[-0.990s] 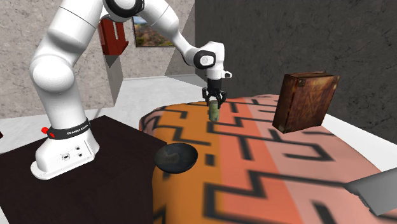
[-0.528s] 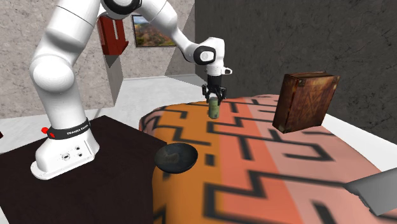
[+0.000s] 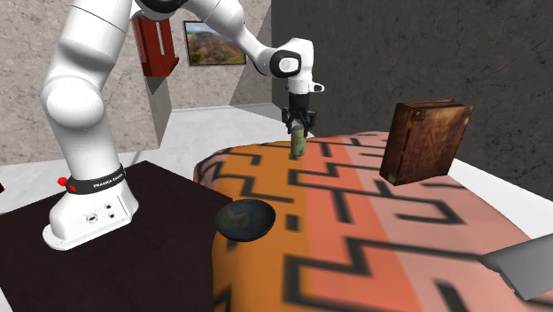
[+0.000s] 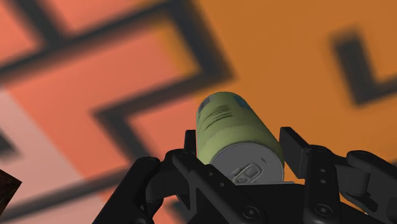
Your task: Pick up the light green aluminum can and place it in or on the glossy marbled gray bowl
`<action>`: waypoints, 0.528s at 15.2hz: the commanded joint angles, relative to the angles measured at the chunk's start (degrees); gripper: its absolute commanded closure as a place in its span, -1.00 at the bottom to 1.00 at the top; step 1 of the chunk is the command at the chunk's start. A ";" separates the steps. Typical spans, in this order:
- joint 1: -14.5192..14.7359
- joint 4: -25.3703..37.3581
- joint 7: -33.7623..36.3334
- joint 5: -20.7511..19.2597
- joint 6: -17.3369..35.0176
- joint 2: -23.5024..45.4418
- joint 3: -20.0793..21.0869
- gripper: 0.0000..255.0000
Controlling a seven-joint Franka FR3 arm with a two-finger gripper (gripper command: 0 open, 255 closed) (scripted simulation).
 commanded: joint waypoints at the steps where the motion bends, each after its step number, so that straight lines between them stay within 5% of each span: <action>1: -0.01 0.16 0.00 -0.23 -1.14 -1.00 -0.18 1.00; 8: 0.24 1.64 0.49 -0.98 -5.30 -3.74 -0.60 1.00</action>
